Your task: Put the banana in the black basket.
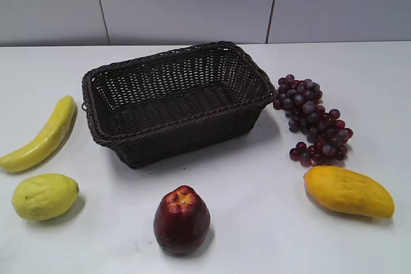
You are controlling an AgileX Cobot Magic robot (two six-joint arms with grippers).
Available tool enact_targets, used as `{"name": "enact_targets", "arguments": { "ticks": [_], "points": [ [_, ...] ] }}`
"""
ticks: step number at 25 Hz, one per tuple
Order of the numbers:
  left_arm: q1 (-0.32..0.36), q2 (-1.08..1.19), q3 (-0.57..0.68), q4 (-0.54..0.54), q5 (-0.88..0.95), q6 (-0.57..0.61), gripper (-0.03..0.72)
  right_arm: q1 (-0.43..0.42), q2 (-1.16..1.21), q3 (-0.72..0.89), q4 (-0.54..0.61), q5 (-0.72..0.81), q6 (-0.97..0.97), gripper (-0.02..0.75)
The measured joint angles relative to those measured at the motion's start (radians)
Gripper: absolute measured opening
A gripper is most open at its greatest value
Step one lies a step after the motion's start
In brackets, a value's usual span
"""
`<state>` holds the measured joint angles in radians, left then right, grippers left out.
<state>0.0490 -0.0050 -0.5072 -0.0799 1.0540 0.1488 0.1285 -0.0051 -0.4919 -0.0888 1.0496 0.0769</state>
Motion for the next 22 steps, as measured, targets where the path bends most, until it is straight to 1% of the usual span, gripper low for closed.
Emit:
{"name": "enact_targets", "arguments": {
  "ticks": [22],
  "points": [
    [0.0,0.0,0.0,0.0,0.0,0.0,0.239,0.0,0.0,0.0,0.0,0.0,0.0,0.482]
  ]
}}
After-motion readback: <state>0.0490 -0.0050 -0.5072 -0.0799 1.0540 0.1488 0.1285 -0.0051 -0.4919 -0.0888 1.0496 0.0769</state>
